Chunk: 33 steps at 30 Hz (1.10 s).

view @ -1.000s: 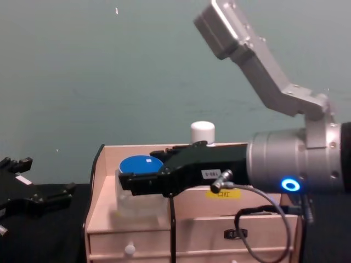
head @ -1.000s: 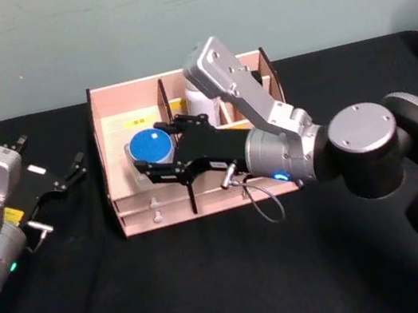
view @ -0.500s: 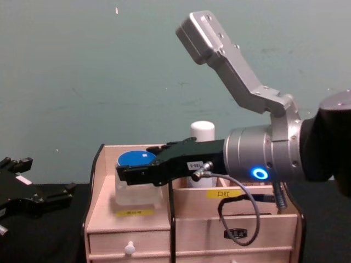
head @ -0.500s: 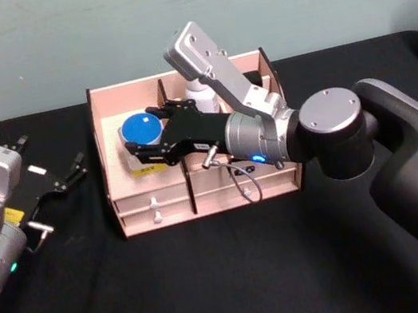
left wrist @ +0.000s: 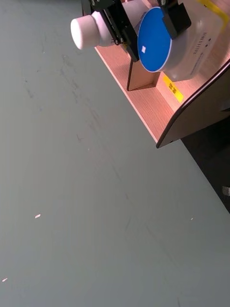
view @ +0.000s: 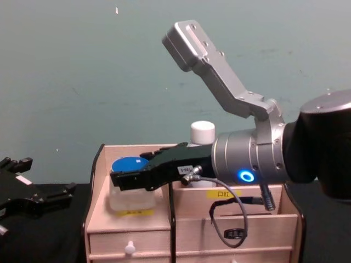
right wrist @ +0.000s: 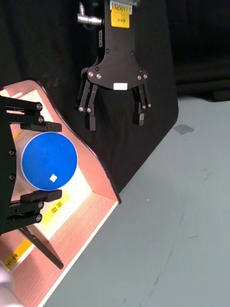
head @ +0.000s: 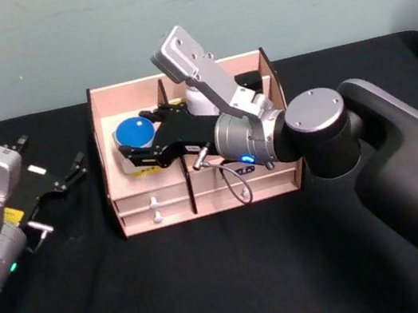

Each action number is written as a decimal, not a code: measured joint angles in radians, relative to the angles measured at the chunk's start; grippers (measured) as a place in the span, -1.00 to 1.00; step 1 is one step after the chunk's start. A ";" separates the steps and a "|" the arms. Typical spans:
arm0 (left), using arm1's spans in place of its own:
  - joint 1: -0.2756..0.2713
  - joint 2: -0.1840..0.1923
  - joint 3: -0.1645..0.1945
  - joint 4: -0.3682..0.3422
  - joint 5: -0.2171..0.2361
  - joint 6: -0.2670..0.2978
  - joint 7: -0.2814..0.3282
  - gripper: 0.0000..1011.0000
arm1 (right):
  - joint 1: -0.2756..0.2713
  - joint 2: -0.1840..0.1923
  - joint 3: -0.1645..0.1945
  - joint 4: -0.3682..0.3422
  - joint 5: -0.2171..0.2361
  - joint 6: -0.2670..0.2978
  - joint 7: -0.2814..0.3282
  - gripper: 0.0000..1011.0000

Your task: Pick up the facial cleanser and watermelon frost from the table and place them into the tiered storage box.

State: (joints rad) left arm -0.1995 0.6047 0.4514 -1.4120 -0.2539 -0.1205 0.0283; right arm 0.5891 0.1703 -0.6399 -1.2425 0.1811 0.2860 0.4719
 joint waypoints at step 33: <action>0.000 0.000 0.000 0.000 0.000 0.000 0.000 1.00 | -0.006 -0.007 0.015 0.004 -0.011 -0.010 -0.011 0.98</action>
State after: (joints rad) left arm -0.1996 0.6047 0.4514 -1.4120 -0.2539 -0.1205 0.0283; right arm 0.5826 0.1636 -0.6245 -1.2383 0.1697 0.2759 0.4614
